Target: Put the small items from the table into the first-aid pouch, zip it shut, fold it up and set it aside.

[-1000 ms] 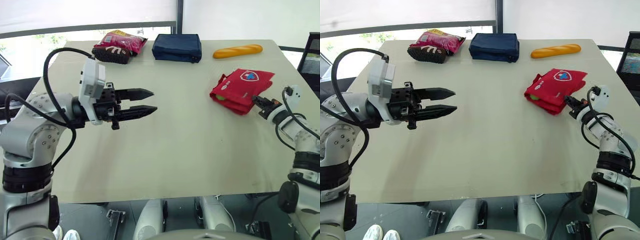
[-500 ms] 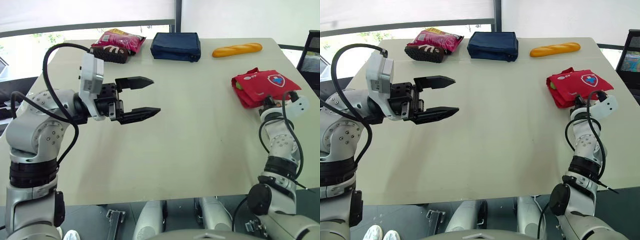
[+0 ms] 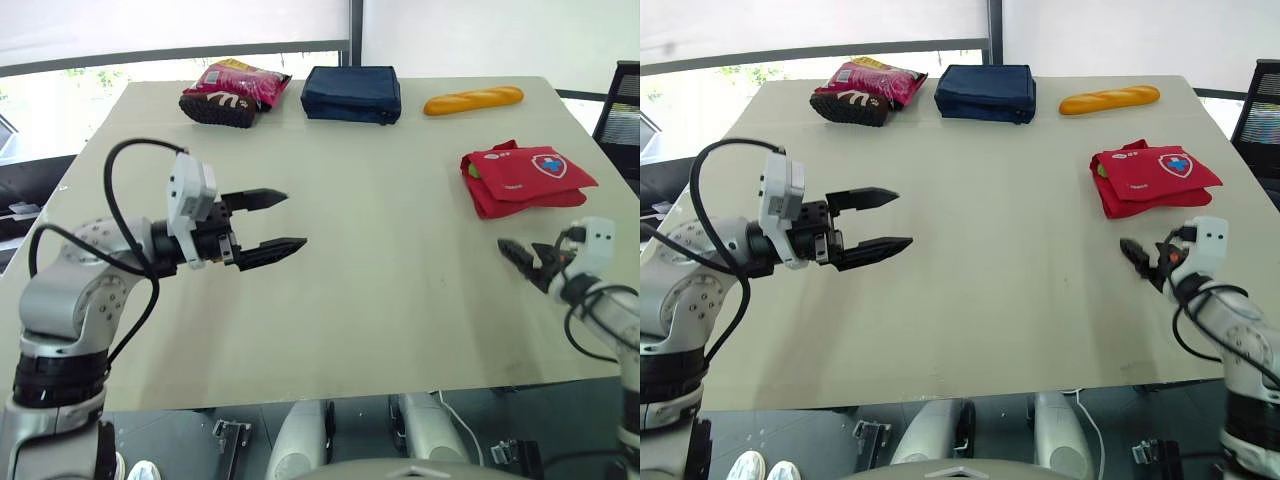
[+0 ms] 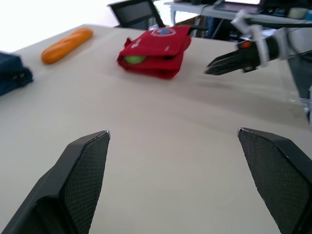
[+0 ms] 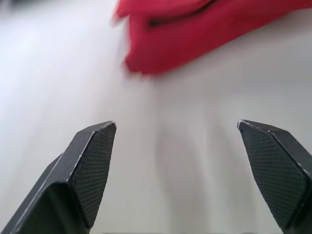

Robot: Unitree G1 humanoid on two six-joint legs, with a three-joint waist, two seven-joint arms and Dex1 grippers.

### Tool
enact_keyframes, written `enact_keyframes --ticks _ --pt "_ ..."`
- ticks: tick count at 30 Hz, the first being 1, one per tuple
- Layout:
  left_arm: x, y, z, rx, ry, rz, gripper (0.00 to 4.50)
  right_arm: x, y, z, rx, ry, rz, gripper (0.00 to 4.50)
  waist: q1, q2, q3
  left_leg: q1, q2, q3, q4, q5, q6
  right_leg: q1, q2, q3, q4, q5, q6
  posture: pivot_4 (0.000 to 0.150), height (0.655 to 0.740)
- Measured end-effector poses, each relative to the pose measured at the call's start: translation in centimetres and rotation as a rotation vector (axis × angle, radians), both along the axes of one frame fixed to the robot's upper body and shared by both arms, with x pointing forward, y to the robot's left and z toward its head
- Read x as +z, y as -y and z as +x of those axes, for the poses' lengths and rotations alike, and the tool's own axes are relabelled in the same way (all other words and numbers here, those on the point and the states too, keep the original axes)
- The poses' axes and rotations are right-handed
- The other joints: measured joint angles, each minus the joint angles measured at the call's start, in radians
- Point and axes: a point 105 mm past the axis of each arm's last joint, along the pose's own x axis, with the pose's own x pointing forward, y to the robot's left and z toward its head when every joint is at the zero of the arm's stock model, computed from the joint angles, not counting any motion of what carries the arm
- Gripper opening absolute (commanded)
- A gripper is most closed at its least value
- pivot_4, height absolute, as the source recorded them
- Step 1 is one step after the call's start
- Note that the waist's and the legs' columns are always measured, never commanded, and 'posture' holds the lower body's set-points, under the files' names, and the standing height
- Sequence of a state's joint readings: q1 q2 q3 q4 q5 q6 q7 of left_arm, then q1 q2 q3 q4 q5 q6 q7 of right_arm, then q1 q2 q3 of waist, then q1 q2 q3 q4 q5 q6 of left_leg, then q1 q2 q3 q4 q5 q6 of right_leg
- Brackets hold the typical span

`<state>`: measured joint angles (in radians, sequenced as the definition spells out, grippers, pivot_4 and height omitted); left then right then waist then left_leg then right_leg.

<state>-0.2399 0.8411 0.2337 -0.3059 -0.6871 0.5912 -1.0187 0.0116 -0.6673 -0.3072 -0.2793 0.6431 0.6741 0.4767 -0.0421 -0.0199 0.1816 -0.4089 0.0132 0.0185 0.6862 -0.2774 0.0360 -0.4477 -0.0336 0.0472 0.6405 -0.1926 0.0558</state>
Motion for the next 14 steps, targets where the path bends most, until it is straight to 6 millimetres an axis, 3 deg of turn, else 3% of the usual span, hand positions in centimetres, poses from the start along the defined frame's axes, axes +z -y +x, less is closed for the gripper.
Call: enact_keyframes --ticks 2,5,10,14 --pt "-2.3 -0.3 -0.8 0.044 -0.048 0.012 4.5 -0.2 -0.9 -1.9 0.183 0.044 -0.085 4.39 0.0 0.0 0.0 0.002 0.004 0.0 0.0 0.0 0.0 0.0 0.0 0.002 0.001 0.0 0.0 0.15 0.7134" --pt "-4.8 -1.3 -1.6 0.122 -0.101 0.027 4.5 0.5 -1.0 -3.4 0.319 0.123 -0.164 4.39 0.004 -0.001 0.0 0.009 0.004 0.002 0.001 0.0 0.0 0.006 0.0 0.004 0.001 -0.002 -0.003 0.15 0.7134" --pt "-6.8 -3.7 -3.4 0.271 -0.111 0.067 4.5 2.1 0.9 -5.6 0.424 0.225 -0.208 4.39 0.007 -0.003 0.0 0.014 0.005 0.002 0.002 0.0 0.0 0.009 0.0 0.005 0.001 -0.002 -0.003 0.15 0.7134" --pt "-7.1 -4.6 -4.4 0.311 -0.095 0.083 4.5 2.6 1.0 -6.4 0.486 0.247 -0.172 4.39 0.007 -0.004 -0.001 0.014 0.006 0.003 0.002 0.0 0.0 0.009 0.0 0.005 0.001 -0.002 -0.004 0.15 0.7134"
